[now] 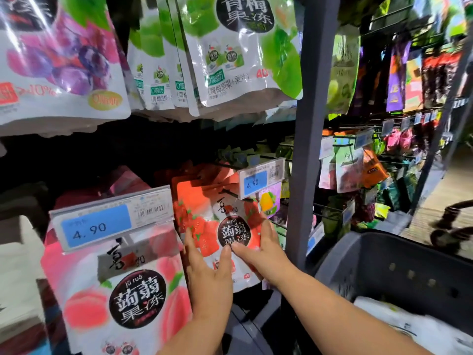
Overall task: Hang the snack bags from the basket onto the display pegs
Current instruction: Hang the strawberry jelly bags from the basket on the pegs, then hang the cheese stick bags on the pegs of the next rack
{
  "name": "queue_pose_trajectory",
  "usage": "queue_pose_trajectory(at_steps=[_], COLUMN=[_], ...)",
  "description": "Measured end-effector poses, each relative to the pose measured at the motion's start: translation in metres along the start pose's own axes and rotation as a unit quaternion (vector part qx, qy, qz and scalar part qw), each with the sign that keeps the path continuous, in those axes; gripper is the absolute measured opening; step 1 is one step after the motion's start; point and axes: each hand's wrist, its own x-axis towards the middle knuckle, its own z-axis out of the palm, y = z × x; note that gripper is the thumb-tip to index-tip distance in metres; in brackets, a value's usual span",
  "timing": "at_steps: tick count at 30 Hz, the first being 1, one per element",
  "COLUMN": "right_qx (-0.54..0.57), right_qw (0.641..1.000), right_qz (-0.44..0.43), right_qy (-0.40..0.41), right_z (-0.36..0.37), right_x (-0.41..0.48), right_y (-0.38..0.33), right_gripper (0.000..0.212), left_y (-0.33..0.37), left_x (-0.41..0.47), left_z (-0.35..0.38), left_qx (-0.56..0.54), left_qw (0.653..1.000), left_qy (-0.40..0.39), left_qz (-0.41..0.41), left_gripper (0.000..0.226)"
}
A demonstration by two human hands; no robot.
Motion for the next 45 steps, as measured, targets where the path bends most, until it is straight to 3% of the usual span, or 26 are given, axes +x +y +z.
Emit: queue_pose_trajectory(at_steps=[5,8,11,16,21,24,30,34,37,41,45], right_qx=[0.099,0.084,0.080,0.077,0.071,0.033,-0.102,-0.176,-0.163,-0.157,-0.201], right_qw=[0.995,0.996,0.995,0.995,0.993,0.995,0.989,0.979,0.983,0.986,0.978], right_qz=[0.011,0.026,0.040,0.033,0.031,0.026,0.033,0.028,0.023,0.024,0.042], right_qy=[0.023,0.031,0.036,0.063,0.090,0.094,0.101,0.101,0.085,0.051,0.034], right_z=[-0.007,-0.003,0.002,0.002,0.006,0.000,-0.013,-0.031,-0.051,-0.083,-0.129], right_x=[0.000,-0.001,-0.003,-0.009,-0.021,-0.031,-0.052,-0.071,-0.087,-0.110,-0.132], right_y=[-0.001,-0.001,-0.001,0.000,-0.004,-0.004,-0.004,-0.002,0.005,0.016,0.034], right_gripper=[0.106,0.102,0.113,0.092,0.112,0.082,0.040,0.045,0.038,0.031,0.025], left_y=[-0.003,-0.002,0.003,0.009,0.016,0.020,0.024,0.027,0.030,0.042,0.051], left_x=[-0.004,-0.007,-0.012,-0.020,-0.029,-0.034,-0.041,-0.046,-0.050,-0.067,-0.089], left_z=[-0.003,-0.003,-0.004,-0.005,-0.010,-0.012,-0.014,-0.013,-0.002,0.017,0.040], left_qx=[-0.024,-0.023,-0.002,0.033,0.066,0.082,0.115,0.124,0.133,0.124,0.139], left_qw=[1.000,0.999,0.999,0.999,0.997,0.996,0.992,0.989,0.981,0.976,0.954], left_qy=[0.005,-0.011,-0.027,-0.043,-0.033,-0.030,-0.008,0.023,0.052,-0.008,-0.163], left_qz=[-0.010,-0.027,-0.021,-0.005,0.013,0.027,0.051,0.080,0.131,0.179,0.212], left_gripper=[0.089,0.092,0.090,0.084,0.082,0.079,0.078,0.059,0.038,0.030,0.021])
